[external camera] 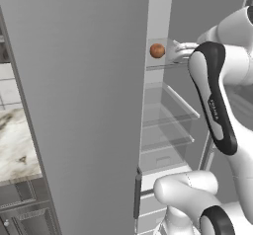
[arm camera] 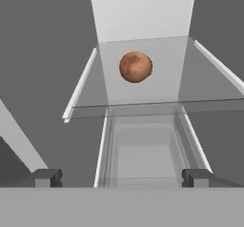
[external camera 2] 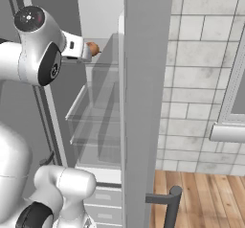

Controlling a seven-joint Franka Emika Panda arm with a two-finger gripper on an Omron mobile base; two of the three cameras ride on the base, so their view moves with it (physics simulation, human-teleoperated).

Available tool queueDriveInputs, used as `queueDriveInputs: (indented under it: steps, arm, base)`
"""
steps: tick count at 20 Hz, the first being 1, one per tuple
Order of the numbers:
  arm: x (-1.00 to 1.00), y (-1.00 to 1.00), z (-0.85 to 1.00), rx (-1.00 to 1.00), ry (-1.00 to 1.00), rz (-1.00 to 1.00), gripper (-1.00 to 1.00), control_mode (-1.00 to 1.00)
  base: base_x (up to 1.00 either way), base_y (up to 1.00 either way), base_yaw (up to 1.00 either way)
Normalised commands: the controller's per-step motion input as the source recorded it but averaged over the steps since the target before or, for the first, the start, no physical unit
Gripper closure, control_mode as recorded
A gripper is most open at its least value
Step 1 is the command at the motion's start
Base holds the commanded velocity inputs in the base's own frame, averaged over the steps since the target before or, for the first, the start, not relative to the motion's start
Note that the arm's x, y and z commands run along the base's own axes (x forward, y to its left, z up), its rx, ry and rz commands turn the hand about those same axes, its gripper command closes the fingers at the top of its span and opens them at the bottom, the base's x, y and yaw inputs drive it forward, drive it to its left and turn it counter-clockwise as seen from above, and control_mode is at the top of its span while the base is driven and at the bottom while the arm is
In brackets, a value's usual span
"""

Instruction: Grab the onions from the fridge, place them in the blender, close the lid, and turn on the blender to create a marinade.

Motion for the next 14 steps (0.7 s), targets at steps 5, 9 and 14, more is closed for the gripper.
queueDriveInputs:
  steps: [5, 9, 14]
  arm:
    - [0.57, -0.02, 0.00, 0.00, 0.00, 0.00, -1.00, -1.00]
    - [0.55, 0.00, 0.00, 0.00, 0.00, 0.00, -1.00, -1.00]
    - [0.43, 0.00, 0.00, 0.00, 0.00, 0.00, -1.00, -1.00]
  base:
    - [0.00, 0.00, 0.00]
    - [0.00, 0.00, 0.00]
    - [0.00, 0.00, 0.00]
